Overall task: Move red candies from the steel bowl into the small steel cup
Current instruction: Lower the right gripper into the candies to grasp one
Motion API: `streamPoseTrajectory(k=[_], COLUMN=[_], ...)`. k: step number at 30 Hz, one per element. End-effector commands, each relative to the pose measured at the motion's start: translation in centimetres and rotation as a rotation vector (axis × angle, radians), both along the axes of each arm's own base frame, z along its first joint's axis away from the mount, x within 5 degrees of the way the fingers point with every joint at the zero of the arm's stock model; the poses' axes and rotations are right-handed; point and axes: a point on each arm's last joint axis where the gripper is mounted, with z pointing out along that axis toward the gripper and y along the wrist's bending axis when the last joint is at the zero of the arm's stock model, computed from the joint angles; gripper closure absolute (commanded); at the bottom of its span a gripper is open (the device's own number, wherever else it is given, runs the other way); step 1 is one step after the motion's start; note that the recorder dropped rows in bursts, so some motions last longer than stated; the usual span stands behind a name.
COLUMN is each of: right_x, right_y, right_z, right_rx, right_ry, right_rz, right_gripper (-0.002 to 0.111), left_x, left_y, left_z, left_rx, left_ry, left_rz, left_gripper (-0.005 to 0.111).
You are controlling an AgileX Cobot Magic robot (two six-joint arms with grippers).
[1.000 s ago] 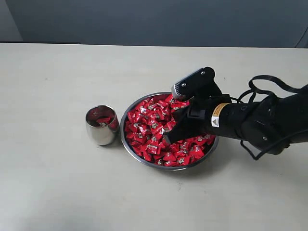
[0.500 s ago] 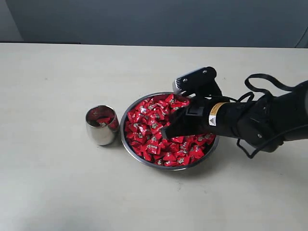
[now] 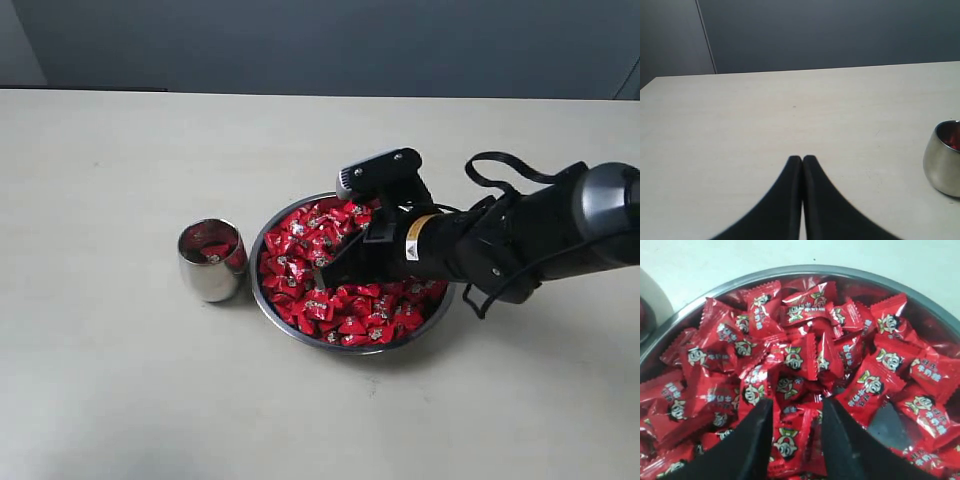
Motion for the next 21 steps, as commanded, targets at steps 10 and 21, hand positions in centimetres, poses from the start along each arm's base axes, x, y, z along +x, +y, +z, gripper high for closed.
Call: streamPoseTrajectory(k=[10,21], right_x=[1.0,0.3], right_y=[0.7,1.5], right_z=[-0.8,-1.0], right_rx=[-0.065,-0.065], right_ry=[0.065,0.064], right_rz=[-0.026,0.005], right_gripper=[0.075,0.075], left_x=[0.0,0.0], left_y=[0.0,0.0], left_z=[-0.1,-0.1], left_rx=[-0.004,-0.004], left_ry=[-0.003,-0.003], left_rz=[0.001,0.001], left_gripper=[0.106,0.106])
